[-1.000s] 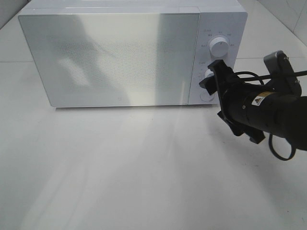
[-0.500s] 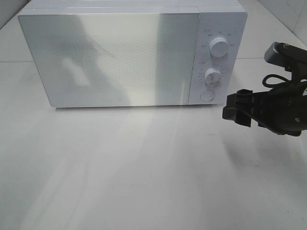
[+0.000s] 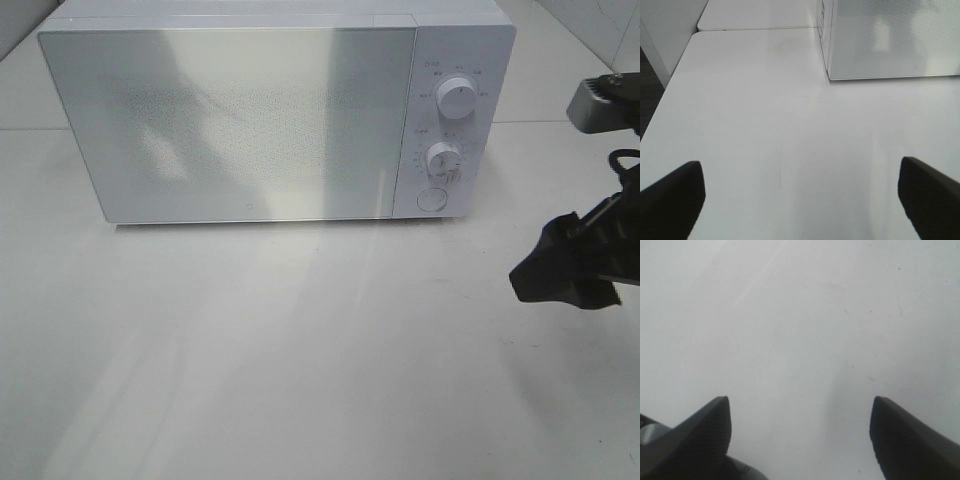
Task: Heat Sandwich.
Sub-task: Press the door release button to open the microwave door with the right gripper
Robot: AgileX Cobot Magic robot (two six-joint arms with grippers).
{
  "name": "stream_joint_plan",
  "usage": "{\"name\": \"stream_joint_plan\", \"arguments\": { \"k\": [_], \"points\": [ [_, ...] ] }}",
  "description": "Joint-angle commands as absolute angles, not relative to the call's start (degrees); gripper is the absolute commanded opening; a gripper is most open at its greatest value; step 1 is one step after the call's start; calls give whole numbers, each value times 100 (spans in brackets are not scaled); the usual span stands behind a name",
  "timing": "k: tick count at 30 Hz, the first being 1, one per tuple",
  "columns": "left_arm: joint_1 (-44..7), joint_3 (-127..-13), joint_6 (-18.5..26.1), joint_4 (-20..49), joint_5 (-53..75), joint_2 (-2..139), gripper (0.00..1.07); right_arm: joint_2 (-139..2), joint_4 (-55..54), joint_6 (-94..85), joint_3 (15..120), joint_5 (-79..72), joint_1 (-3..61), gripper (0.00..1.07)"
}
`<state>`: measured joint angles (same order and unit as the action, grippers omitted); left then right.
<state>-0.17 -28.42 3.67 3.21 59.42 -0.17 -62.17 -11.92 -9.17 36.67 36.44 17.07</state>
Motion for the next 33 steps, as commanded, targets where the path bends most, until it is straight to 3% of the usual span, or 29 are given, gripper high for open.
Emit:
{"name": "stream_joint_plan", "arguments": {
  "k": [1, 23, 27, 33],
  "points": [
    [0, -2825, 361, 367, 5896, -178, 101, -5741, -1014, -865, 3787, 4435, 1667, 75],
    [0, -2825, 361, 367, 5896, -178, 101, -1398, 733, 533, 3375, 6366, 1627, 75],
    [0, -2825, 361, 367, 5896, -178, 101, -751, 733, 487, 3094, 6360, 1089, 75],
    [0, -2825, 361, 367, 5896, -178, 101, -223, 733, 487, 3100, 6308, 802, 75]
  ]
}}
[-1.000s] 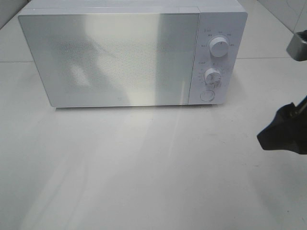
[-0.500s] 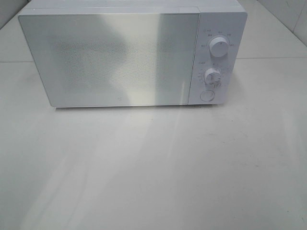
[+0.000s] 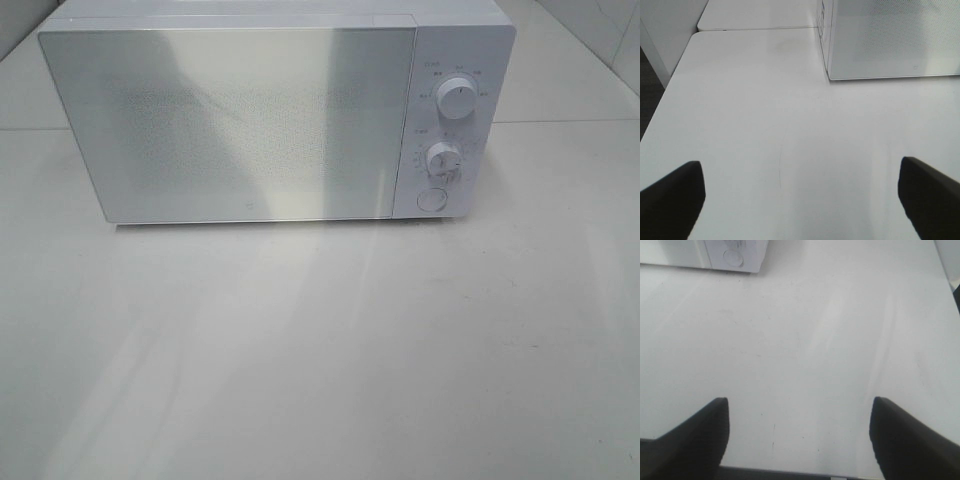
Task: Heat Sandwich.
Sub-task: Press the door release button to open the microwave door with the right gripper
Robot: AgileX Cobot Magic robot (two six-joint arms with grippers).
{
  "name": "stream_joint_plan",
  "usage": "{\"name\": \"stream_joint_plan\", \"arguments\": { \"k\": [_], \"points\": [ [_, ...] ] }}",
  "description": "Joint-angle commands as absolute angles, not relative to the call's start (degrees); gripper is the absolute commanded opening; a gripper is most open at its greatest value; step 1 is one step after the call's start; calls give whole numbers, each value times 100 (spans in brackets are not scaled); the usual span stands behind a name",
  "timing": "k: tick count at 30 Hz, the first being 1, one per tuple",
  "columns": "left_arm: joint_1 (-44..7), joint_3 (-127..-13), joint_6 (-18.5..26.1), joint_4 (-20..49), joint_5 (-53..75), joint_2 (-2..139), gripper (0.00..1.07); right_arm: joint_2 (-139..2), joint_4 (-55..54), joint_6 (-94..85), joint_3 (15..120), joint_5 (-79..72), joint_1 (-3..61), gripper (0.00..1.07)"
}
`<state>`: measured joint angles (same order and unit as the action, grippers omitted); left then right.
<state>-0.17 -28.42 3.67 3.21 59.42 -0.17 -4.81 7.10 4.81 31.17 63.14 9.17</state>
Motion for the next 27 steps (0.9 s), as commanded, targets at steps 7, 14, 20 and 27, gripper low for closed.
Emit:
{"name": "stream_joint_plan", "arguments": {
  "k": [7, 14, 20, 27],
  "points": [
    [0, -2825, 367, 367, 5896, -178, 101, 178, 745, 487, 3083, 6297, 802, 75],
    [0, -2825, 361, 367, 5896, -178, 101, 178, 722, 447, 2899, 5930, 802, 75],
    [0, -2825, 361, 367, 5896, -178, 101, 178, 739, 447, 2899, 5930, 802, 75],
    [0, -2825, 361, 367, 5896, -178, 101, 63, 705, 447, 3048, 5701, 802, 75]
  ]
}}
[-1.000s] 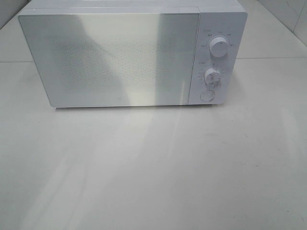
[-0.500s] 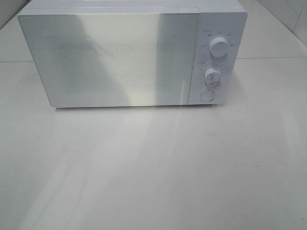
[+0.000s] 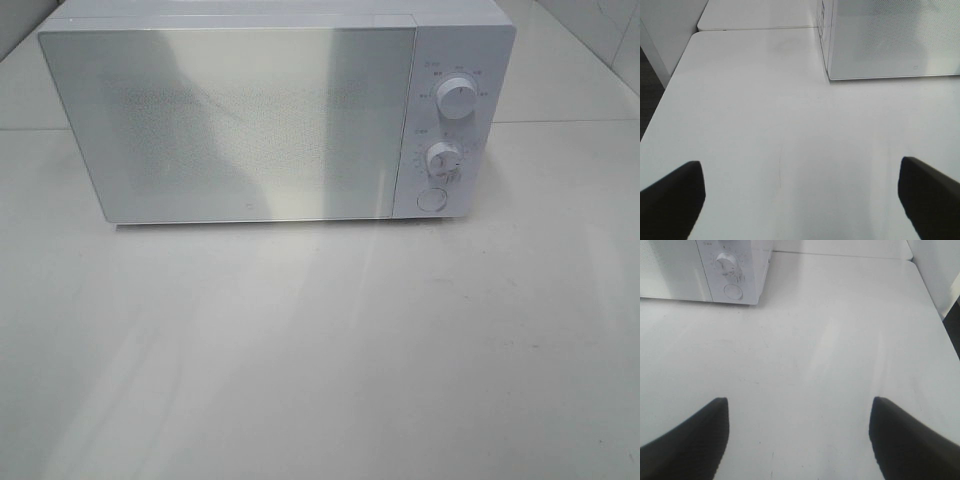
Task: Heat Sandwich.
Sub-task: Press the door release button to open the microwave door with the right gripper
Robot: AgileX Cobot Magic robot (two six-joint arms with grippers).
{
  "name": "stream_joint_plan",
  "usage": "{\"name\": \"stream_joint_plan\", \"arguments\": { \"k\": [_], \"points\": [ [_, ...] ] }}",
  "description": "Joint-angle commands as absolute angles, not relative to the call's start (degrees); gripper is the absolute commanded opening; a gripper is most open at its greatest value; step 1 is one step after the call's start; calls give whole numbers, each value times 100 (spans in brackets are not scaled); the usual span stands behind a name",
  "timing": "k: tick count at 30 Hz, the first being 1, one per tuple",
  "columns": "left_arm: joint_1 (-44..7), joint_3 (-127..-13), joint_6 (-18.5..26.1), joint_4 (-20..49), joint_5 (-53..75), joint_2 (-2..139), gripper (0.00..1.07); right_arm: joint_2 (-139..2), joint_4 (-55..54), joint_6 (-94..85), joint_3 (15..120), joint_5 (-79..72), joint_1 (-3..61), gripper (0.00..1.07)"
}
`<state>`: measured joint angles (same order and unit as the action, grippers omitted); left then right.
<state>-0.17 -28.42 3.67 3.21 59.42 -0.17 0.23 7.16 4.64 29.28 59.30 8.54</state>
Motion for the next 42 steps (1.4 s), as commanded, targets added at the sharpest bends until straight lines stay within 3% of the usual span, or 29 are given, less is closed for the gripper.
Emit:
{"name": "stream_joint_plan", "arguments": {
  "k": [1, 14, 42],
  "points": [
    [0, -2825, 361, 367, 5896, -178, 101, -17, 705, 447, 3083, 5592, 802, 75],
    [0, -2825, 361, 367, 5896, -178, 101, -1518, 710, 487, 2934, 3083, 802, 75],
    [0, -2825, 361, 367, 5896, -178, 101, -6199, 710, 510, 2876, -1856, 802, 75]
  ]
}}
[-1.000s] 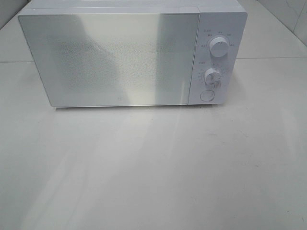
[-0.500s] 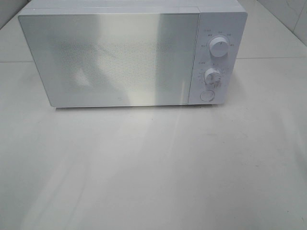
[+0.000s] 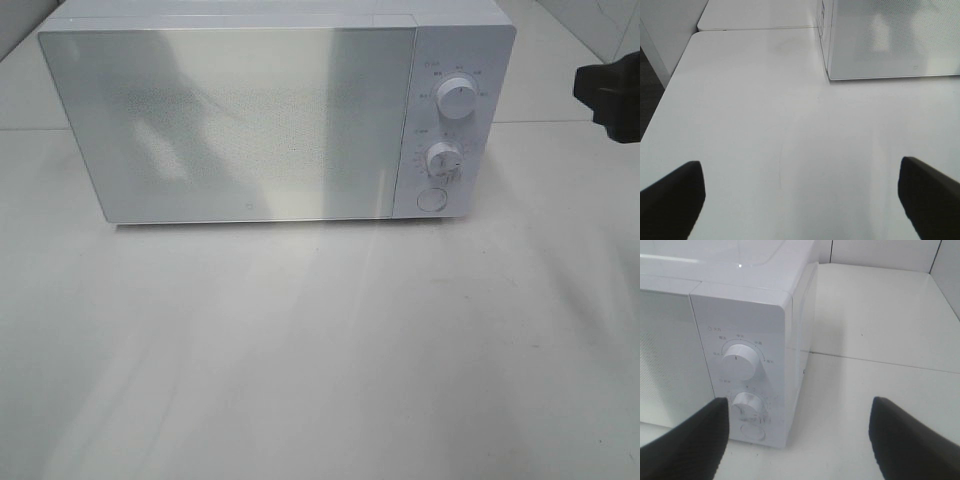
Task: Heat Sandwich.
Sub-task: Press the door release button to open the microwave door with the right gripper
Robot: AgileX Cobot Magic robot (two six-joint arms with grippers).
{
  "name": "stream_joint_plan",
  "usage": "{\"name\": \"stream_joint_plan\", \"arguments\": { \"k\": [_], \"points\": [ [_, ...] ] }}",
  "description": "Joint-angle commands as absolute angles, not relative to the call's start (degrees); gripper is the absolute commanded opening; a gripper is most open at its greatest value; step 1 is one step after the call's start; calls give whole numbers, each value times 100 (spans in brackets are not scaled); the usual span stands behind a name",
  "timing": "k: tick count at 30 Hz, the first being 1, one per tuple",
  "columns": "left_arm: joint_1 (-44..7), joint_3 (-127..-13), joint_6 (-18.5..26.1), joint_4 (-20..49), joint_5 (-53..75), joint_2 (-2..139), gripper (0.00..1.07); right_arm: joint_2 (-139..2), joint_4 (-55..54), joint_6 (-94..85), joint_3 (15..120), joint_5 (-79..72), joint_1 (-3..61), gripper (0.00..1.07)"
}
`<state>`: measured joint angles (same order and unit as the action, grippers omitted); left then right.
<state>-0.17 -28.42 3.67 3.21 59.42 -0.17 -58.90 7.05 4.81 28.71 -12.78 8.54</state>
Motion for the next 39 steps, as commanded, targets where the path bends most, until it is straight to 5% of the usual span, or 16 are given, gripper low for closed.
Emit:
{"name": "stream_joint_plan", "arguments": {
  "k": [1, 14, 22, 39],
  "points": [
    [0, -2825, 361, 367, 5896, -178, 101, -6320, 710, 510, 2876, -2000, 802, 75],
    [0, -2825, 361, 367, 5896, -178, 101, -8044, -69, 149, 2710, -3885, 1008, 75],
    [0, -2825, 361, 367, 5896, -178, 101, -8961, -1960, -854, 2194, -5414, 2034, 75],
    [0, -2825, 361, 367, 5896, -178, 101, -10204, -3650, -871, 2126, -6566, 3552, 75]
  ]
}}
